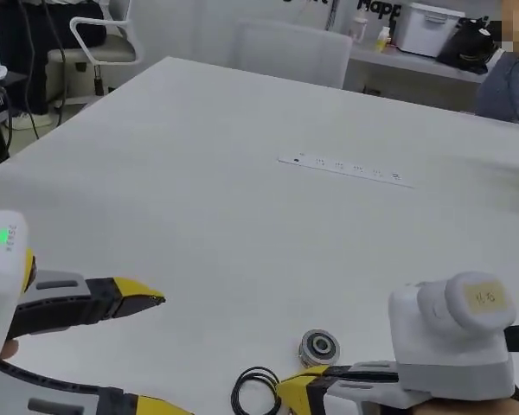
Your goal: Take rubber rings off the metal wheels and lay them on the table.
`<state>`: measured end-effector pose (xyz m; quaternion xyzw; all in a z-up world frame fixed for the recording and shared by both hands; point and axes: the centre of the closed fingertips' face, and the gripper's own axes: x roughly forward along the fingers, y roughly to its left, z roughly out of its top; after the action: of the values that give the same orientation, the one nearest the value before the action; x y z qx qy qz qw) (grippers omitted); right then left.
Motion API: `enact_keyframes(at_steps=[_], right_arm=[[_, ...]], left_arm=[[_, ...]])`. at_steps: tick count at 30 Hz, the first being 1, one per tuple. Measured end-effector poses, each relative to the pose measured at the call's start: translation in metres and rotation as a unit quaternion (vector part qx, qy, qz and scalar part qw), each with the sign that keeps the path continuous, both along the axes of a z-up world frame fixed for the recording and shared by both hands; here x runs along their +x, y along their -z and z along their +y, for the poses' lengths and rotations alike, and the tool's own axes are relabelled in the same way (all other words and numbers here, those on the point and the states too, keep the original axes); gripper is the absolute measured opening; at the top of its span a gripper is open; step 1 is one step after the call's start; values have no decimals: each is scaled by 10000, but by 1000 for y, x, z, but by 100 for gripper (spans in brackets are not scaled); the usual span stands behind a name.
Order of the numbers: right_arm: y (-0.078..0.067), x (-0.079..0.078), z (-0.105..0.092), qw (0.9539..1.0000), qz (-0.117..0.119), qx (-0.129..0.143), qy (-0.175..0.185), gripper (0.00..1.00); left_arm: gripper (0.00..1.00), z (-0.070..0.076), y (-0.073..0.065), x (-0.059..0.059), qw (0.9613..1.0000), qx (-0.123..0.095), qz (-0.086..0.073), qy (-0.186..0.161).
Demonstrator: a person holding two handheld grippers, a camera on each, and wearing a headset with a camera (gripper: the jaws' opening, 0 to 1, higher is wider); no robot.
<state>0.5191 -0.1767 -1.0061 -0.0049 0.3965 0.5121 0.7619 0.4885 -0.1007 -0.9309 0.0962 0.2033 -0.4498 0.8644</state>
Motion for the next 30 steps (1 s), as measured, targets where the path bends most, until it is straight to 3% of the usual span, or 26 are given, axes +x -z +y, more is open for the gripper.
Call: enact_keyframes(at_steps=[14,20,30], right_arm=[[0,-2,1,9985,-378,-238,-327,3],[1,-2,1,9955,-677,-397,-536,7],[1,-2,1,9949,-711,-411,-594,8]], left_arm=[[65,1,1,0,10000,0,7,-15],[65,1,0,1,10000,-9,3,-36],[65,1,0,1,10000,-13,10,-38]])
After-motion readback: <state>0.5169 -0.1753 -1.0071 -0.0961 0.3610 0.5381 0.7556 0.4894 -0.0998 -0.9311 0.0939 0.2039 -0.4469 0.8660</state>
